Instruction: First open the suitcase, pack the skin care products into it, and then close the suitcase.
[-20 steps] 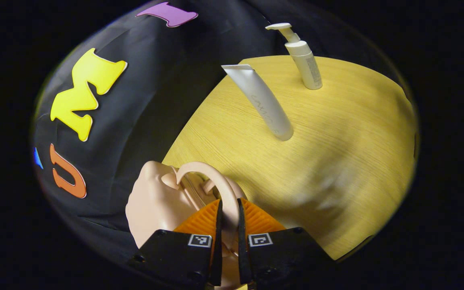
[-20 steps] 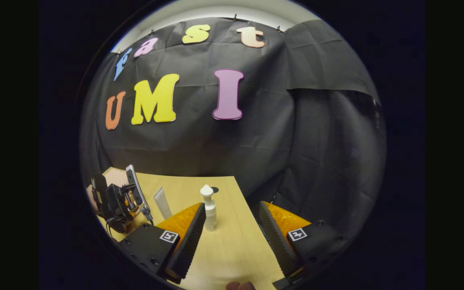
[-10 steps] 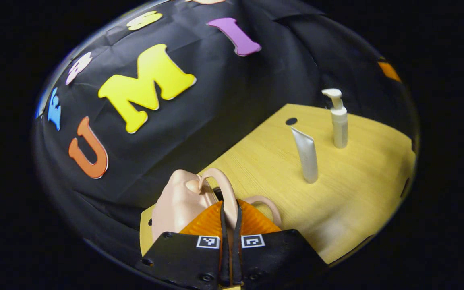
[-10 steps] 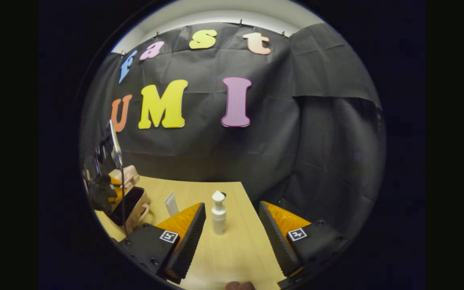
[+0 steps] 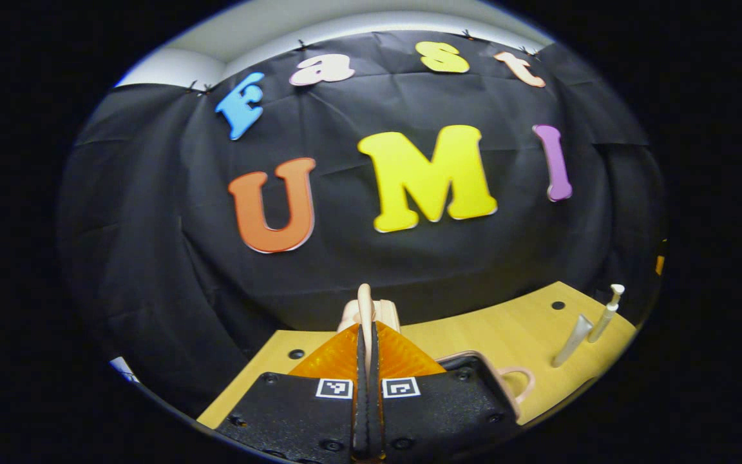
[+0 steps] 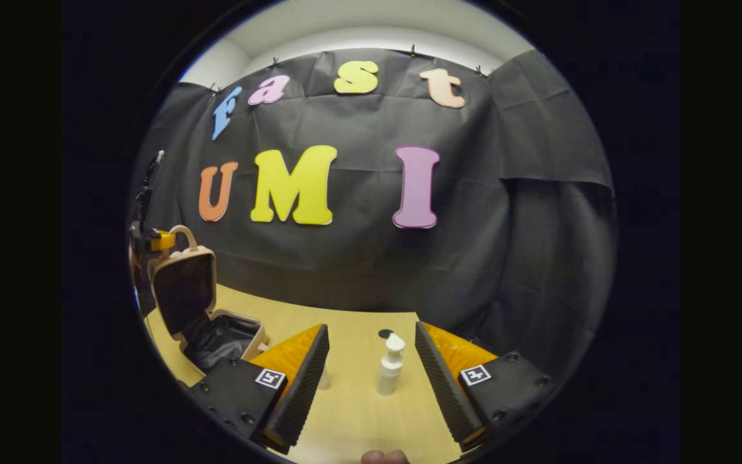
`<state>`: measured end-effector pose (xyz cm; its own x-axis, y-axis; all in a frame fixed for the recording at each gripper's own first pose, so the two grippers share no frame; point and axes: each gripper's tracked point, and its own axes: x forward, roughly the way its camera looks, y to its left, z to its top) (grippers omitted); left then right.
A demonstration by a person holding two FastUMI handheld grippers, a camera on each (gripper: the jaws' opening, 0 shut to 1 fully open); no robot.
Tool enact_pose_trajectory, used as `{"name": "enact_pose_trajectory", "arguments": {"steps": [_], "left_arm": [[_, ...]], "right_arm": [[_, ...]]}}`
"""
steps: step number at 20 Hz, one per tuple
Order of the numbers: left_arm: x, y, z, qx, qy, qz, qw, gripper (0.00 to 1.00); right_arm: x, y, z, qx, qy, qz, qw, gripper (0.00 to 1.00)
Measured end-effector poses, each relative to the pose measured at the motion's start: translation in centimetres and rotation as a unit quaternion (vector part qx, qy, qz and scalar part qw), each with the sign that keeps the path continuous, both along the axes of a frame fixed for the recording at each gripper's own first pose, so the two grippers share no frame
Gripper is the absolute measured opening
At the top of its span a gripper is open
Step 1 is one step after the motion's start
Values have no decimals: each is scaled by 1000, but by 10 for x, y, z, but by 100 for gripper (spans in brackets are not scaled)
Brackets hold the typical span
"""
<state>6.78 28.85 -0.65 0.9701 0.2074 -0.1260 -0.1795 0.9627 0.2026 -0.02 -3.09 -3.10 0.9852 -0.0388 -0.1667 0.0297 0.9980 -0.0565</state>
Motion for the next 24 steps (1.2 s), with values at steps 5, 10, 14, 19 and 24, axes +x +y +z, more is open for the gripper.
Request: {"name": "enact_pose_trajectory", "arguments": {"steps": [5,10,14,19,24], "left_arm": [[-23,132,-58,-40,-1,73,997,3],[-16,216,-159,-149,49,116,981,3],[-17,241,-235,-248,100,133,954,3],[-17,239,-293,-349,136,143,916,7],[-22,240,-272,-291,136,141,937,56]], "right_arm": [[-3,33,4,-19,0,15,1000,79],[-7,56,3,-55,8,25,998,79],[-4,67,0,-72,22,30,997,79],[1,69,6,-72,19,20,997,79],[7,73,-2,-51,28,21,998,80]]}}
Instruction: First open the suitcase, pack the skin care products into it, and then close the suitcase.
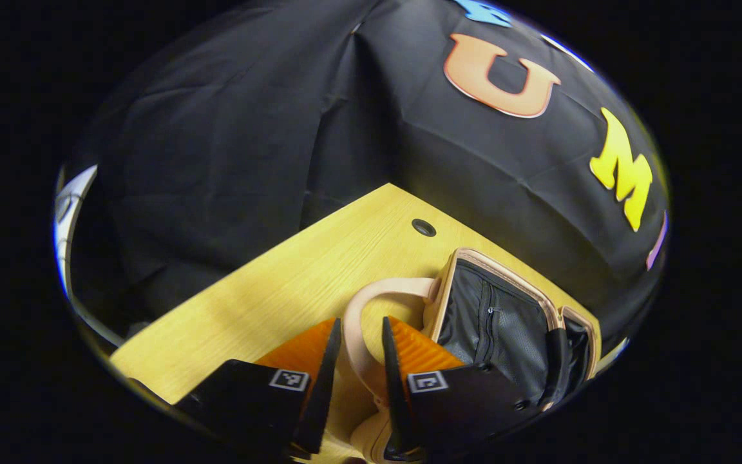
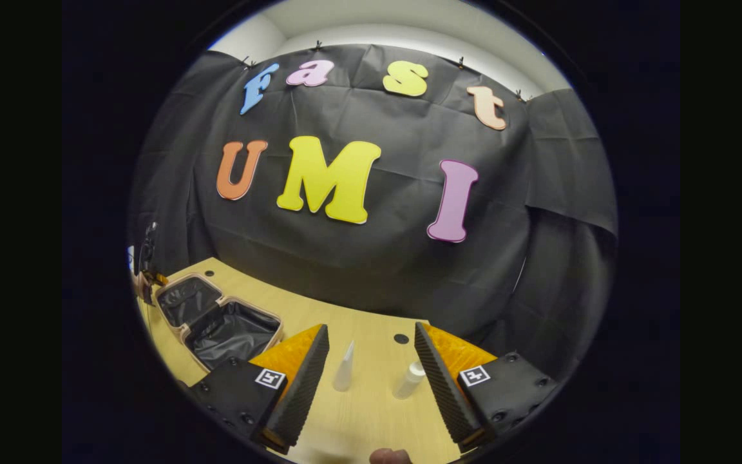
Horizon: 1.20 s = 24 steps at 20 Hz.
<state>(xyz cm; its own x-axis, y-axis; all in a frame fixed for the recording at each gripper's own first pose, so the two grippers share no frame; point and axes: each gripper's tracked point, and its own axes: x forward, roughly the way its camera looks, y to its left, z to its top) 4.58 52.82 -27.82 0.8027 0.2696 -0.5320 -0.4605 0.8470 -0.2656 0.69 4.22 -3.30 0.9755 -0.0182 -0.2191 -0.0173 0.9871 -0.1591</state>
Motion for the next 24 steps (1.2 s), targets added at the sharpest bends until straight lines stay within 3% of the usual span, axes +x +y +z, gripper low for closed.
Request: {"name": "enact_pose_trajectory", "arguments": {"steps": [3,5,9,12,16,18,19,20,24], "left_arm": [[3,-22,57,52,-37,-8,998,100],[2,-47,100,109,-56,-17,992,98],[6,-129,198,219,-110,-11,969,97],[1,-218,241,234,-150,-31,960,98],[-11,-327,248,268,-167,-78,946,98],[-11,-380,245,254,-170,-100,947,98],[-10,-403,245,254,-173,-113,945,91],[-12,-422,239,253,-173,-126,943,98],[-7,-509,211,222,-160,-204,940,100]], "right_arm": [[7,0,1,21,-3,2,1000,78],[11,-4,10,34,-17,3,999,79],[8,-32,10,61,-32,-4,998,80],[2,-59,-3,75,-23,-12,997,80],[-4,-97,-22,79,-10,-21,997,79],[-7,-114,-28,82,-6,-24,996,81],[-7,-123,-32,82,-3,-28,996,80],[-8,-131,-35,80,-1,-30,996,79],[-9,-158,-48,78,14,-35,996,79]]}}
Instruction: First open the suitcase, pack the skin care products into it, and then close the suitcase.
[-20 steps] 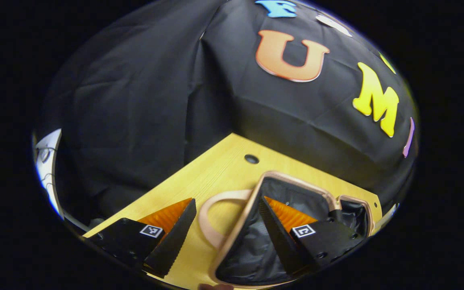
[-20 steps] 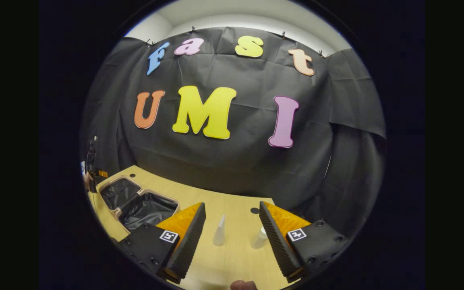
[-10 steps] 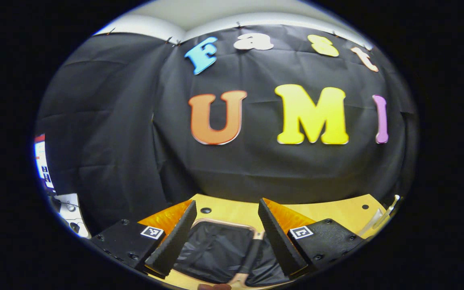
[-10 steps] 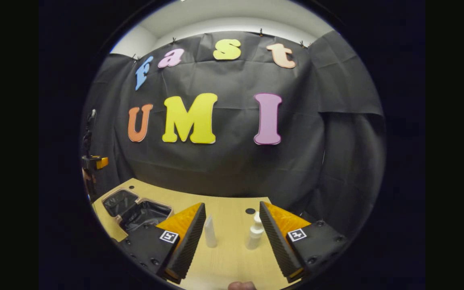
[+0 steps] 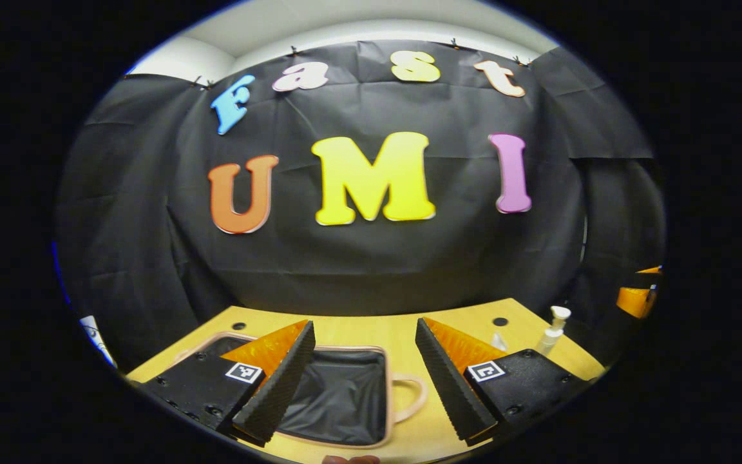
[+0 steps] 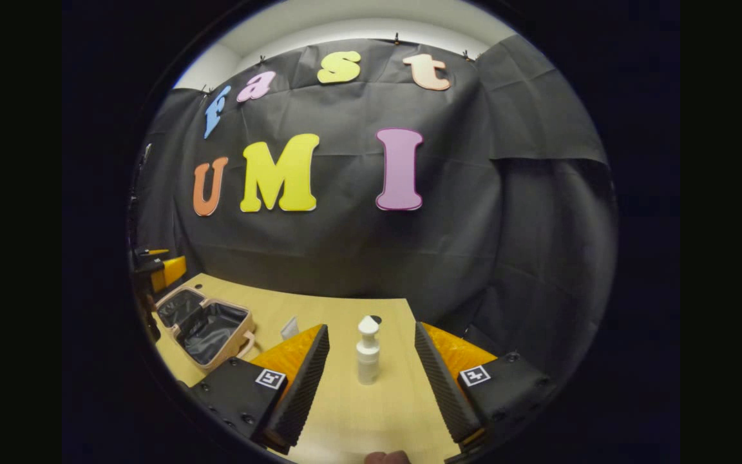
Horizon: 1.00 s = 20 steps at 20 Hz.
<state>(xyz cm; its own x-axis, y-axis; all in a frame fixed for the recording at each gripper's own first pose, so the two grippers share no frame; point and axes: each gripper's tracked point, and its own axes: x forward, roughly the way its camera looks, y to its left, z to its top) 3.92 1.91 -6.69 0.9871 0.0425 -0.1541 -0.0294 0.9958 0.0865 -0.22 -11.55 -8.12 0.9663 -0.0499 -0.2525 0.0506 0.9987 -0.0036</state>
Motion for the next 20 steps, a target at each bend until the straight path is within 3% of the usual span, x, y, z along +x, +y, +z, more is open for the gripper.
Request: {"name": "enact_pose_trajectory", "arguments": {"steps": [5,9,15,20], "left_arm": [[10,-93,-65,2,63,-91,994,100],[29,-132,-134,23,115,-122,986,100],[70,-144,-201,-27,166,-97,981,100],[96,-135,-226,-56,183,-60,980,100]], "right_arm": [[-1,-21,-22,6,25,6,1000,80],[-6,-40,-46,3,56,8,998,79],[-24,-82,-62,-14,87,-14,996,77],[-25,-105,-73,-12,100,-37,994,80]]}}
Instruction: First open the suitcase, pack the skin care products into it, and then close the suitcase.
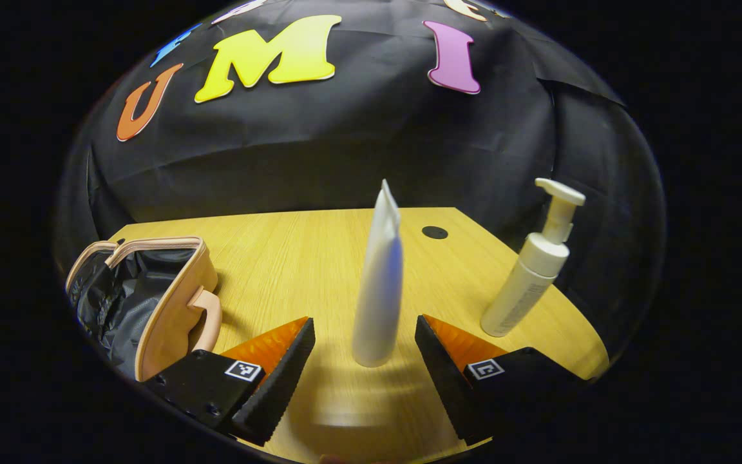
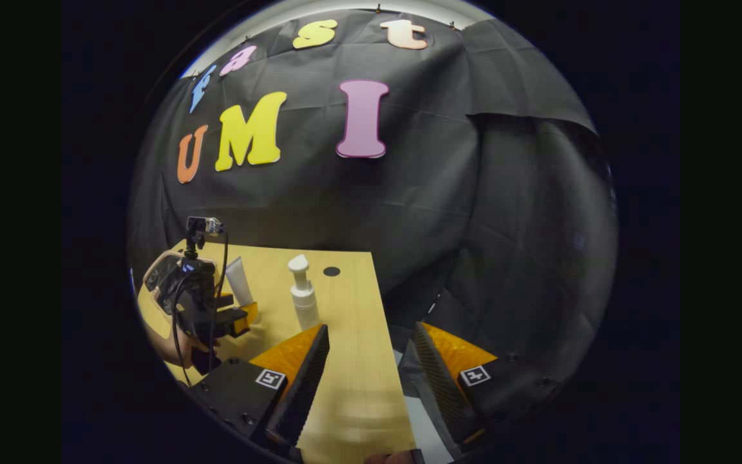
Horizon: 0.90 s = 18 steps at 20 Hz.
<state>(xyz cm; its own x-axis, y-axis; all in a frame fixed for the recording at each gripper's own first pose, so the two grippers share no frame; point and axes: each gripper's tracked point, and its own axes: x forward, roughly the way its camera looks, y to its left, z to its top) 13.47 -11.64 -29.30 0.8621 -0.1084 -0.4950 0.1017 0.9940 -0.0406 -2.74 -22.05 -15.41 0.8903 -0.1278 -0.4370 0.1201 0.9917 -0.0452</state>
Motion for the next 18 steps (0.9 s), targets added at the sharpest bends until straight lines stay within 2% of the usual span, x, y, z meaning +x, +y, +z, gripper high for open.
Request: {"name": "enact_pose_trajectory", "arguments": {"steps": [1,4,5,6,8,11,18], "left_arm": [[4,-2,-4,-14,3,1,1000,96],[13,-5,-1,-13,-3,0,1000,82],[14,-7,-3,-14,1,-5,1000,73],[16,-11,-4,-15,3,-12,1000,75],[17,-11,-4,0,6,-19,1000,48],[15,-7,3,-11,2,-16,1000,40],[-16,1,38,-34,15,-36,999,35]], "right_arm": [[1,-1,-3,3,3,-1,1000,79],[9,6,-10,10,9,4,1000,80],[13,8,-10,10,7,8,1000,80],[17,12,-9,10,5,12,1000,80],[24,17,-12,17,4,24,1000,78],[38,27,-27,28,10,42,999,79],[79,71,-67,56,20,96,994,80]]}}
